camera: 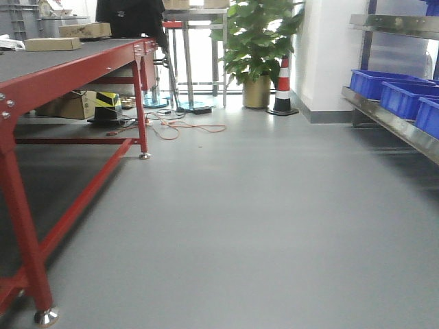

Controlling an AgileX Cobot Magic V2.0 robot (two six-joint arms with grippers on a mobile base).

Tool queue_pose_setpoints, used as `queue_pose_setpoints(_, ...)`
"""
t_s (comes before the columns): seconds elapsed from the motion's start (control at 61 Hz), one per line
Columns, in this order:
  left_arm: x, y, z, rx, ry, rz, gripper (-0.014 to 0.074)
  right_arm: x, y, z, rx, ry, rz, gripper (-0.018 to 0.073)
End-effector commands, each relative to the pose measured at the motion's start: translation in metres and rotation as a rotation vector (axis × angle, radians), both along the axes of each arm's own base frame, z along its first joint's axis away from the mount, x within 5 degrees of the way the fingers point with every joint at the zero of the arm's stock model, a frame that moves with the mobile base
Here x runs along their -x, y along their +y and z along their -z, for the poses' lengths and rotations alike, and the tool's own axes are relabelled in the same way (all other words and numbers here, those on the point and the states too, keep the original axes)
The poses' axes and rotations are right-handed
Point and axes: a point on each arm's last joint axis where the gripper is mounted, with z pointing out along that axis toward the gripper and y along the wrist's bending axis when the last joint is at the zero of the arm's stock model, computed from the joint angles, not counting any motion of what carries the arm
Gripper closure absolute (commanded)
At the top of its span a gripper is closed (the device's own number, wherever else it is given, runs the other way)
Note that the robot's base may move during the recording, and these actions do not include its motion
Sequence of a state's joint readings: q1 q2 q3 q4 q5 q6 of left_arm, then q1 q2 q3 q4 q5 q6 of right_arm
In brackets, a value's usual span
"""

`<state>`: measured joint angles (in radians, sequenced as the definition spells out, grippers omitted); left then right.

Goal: Place cylindrical capacitor in blue bin on shelf
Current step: 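Drive up to the steel shelf of blue bins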

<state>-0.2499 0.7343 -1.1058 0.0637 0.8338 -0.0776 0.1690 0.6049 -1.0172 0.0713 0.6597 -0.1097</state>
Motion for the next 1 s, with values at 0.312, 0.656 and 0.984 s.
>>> queue_pose_setpoints(0.312, 0.0017, -0.0009, -0.0043, 0.014, -0.030, 0.010, 0.0707, 0.0004, -0.0004, -0.0058, 0.004, -0.048, 0.002, 0.0603)
queue_pose_setpoints(0.656, 0.0017, -0.0009, -0.0043, 0.014, -0.030, 0.010, 0.0707, 0.0004, -0.0004, -0.0058, 0.004, -0.048, 0.002, 0.0603)
queue_pose_setpoints(0.984, 0.0017, -0.0009, -0.0043, 0.014, -0.030, 0.010, 0.0707, 0.0004, -0.0004, -0.0058, 0.004, -0.048, 0.002, 0.0603)
